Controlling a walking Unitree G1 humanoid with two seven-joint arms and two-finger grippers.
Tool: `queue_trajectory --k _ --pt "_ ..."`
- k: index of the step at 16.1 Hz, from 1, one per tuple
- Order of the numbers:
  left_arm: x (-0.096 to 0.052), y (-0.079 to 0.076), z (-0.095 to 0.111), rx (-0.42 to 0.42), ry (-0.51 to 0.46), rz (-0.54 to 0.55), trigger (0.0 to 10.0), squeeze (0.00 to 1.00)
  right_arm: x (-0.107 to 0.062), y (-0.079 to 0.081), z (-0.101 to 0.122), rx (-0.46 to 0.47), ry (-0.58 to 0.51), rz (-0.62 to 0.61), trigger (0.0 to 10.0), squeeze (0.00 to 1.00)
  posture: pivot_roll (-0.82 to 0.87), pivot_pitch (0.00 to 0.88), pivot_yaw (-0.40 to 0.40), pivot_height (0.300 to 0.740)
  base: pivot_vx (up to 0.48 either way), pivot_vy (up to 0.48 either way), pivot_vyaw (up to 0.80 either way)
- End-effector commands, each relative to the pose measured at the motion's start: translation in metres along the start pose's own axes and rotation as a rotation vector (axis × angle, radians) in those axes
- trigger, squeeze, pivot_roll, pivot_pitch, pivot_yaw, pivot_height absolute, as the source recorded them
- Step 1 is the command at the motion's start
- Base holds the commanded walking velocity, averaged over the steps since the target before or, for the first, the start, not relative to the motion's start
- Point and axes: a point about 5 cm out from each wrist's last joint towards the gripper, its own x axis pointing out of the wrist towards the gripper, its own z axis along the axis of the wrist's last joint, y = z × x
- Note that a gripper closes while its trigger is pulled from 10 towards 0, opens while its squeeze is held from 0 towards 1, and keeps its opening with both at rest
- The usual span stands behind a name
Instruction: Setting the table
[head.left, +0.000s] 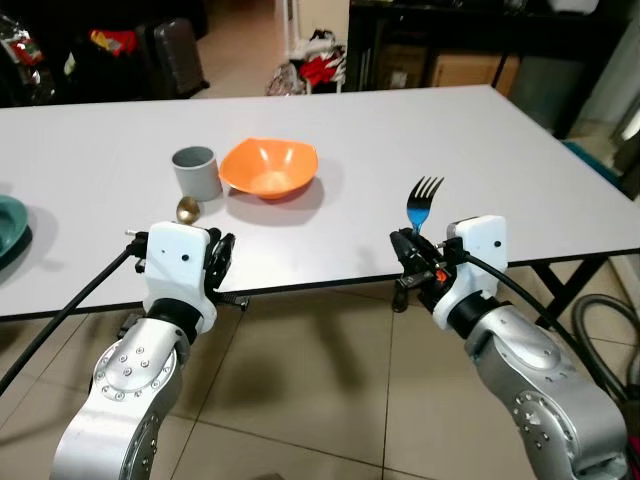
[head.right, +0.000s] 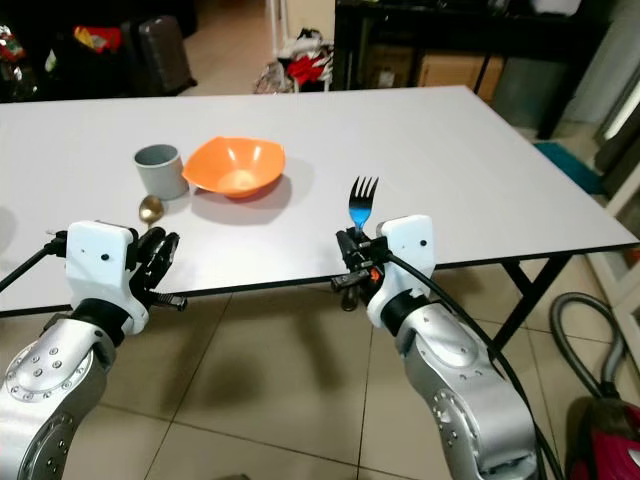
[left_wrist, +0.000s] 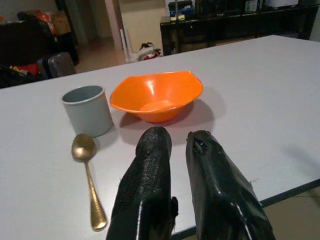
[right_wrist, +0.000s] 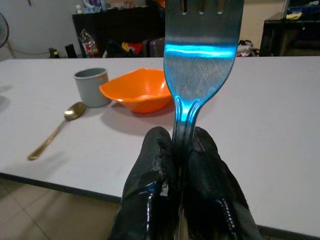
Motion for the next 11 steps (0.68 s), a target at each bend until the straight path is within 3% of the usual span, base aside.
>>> queue_trajectory --k 1,9,11 --pt "-0.0006 0.0 0.0034 0.006 -0.006 0.005 10.0 0.0 -0.0018 -0.002 0.0021 -0.001 -0.007 -0.013 10.0 0.0 -0.02 0.0 0.061 0.74 0.0 0.311 0.0" --pt "0.0005 0.0015 0.0026 0.016 0.004 0.004 10.0 0.0 -0.0003 -0.0046 -0.0009 0.004 -0.004 -0.033 10.0 0.0 -0.02 0.0 0.068 0.74 0.0 0.31 0.0" --pt "0.0018 -0.0004 0.0025 -0.027 -0.004 0.013 10.0 0.0 -0.0006 -0.006 -0.0009 0.005 -0.003 -0.037 10.0 0.0 -0.03 0.0 0.068 0.74 0.0 0.144 0.0"
